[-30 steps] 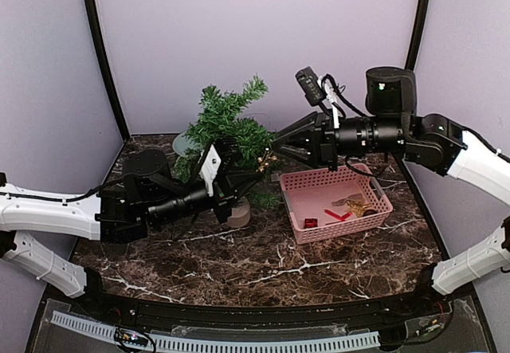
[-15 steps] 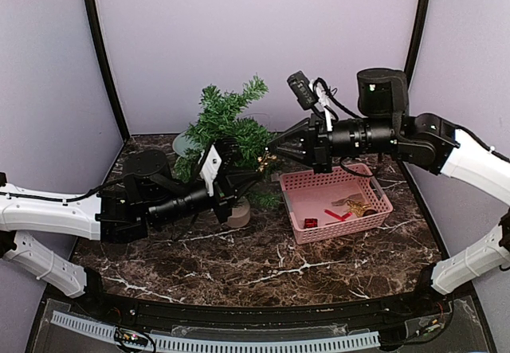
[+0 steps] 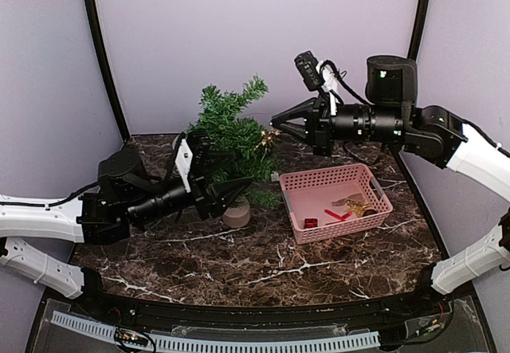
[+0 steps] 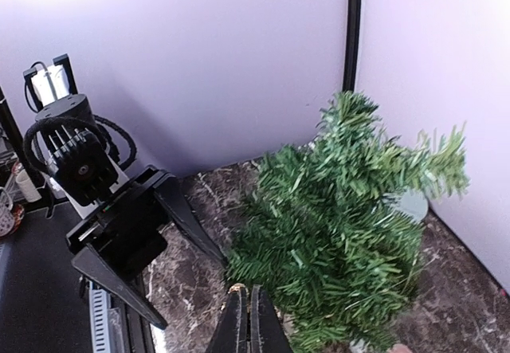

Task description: Decorate the small christmas tree

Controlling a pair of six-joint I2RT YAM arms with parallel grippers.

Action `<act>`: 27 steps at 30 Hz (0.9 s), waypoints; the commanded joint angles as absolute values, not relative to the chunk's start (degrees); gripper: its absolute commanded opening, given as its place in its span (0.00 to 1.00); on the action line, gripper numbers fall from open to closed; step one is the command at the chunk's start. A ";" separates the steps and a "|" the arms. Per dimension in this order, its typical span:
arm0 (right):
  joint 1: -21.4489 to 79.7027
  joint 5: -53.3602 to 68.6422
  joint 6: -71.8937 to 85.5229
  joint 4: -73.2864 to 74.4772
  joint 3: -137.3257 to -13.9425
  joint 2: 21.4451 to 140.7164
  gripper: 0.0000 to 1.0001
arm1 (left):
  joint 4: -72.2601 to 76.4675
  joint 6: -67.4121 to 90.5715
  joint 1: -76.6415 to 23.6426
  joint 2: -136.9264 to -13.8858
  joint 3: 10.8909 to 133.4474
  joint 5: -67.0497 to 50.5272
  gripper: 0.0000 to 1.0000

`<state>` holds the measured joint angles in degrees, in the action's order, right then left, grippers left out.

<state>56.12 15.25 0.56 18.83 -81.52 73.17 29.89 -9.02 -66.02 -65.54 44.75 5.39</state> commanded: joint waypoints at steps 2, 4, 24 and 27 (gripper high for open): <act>56.27 7.54 -5.22 12.83 -86.58 74.27 0.00 | 30.36 -5.60 -63.99 -57.55 41.56 6.44 0.70; 56.16 5.72 -6.24 12.03 -88.23 76.12 0.00 | 29.80 -4.11 -62.62 -55.51 41.03 9.08 0.74; 53.04 3.47 -6.64 8.51 -93.67 90.39 0.00 | 27.64 1.39 -53.36 -48.62 37.57 18.19 0.75; 52.60 4.20 -6.43 8.45 -93.99 91.57 0.00 | 27.44 1.37 -53.22 -48.67 37.61 18.20 0.75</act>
<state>53.34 3.01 -6.98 11.55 -92.05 89.97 27.24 0.75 -53.76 -49.74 38.37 17.26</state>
